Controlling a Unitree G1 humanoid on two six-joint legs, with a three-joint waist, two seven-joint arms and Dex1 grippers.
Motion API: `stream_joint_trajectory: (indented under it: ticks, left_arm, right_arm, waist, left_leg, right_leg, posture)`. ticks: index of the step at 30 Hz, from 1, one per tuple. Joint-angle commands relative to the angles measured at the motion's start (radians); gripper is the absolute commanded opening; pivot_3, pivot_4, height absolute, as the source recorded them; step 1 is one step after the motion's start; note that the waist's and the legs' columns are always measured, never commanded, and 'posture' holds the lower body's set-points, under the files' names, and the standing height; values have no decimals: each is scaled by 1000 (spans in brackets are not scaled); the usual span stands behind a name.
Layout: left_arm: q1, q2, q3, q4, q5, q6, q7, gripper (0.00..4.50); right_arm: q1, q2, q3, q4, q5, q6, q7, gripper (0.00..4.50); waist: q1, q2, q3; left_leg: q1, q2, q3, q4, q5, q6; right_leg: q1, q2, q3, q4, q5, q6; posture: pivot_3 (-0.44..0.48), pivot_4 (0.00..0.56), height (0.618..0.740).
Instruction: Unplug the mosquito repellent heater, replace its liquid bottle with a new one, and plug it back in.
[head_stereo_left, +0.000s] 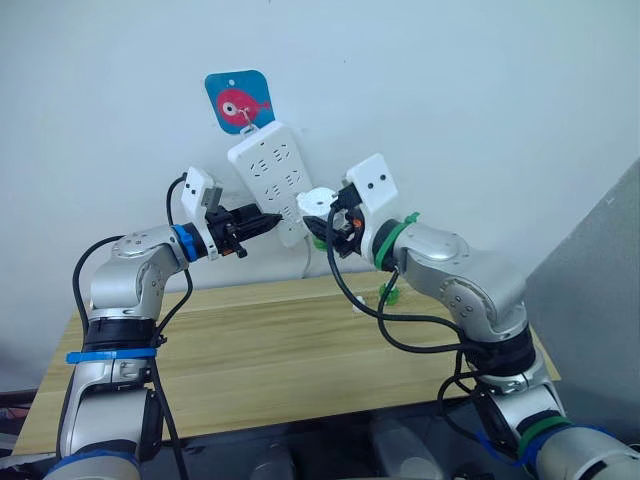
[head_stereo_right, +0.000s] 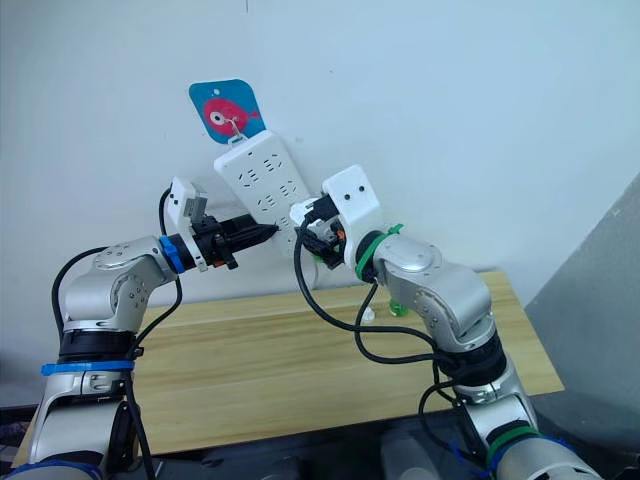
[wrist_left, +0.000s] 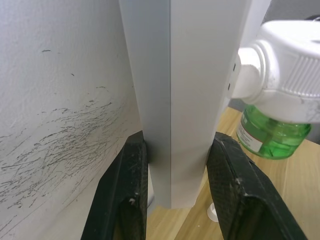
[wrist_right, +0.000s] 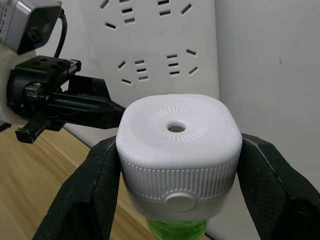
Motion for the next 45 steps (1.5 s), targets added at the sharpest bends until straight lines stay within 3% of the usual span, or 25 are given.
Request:
stream_joint_trajectory:
  ticks: [1, 45]
  left_arm:
    - [-9, 2, 2, -39, -13, -24, -18, 1268]
    - [10, -1, -14, -73, -23, -8, -36, 1268]
  right_arm:
    - [-29, 0, -1, -5, -25, -14, 17, 2979]
    - [-80, 69, 42, 87, -166, -63, 93, 2979]
  waist:
    - [0, 0, 0]
    - [-9, 0, 0]
  left_leg:
    - [0, 0, 0, 0, 0, 0]
    - [0, 0, 0, 0, 0, 0]
  right_leg:
    - [0, 0, 0, 0, 0, 0]
    - [0, 0, 0, 1, 0, 0]
  posture:
    - [-223, 75, 740]
    - [-228, 66, 740]
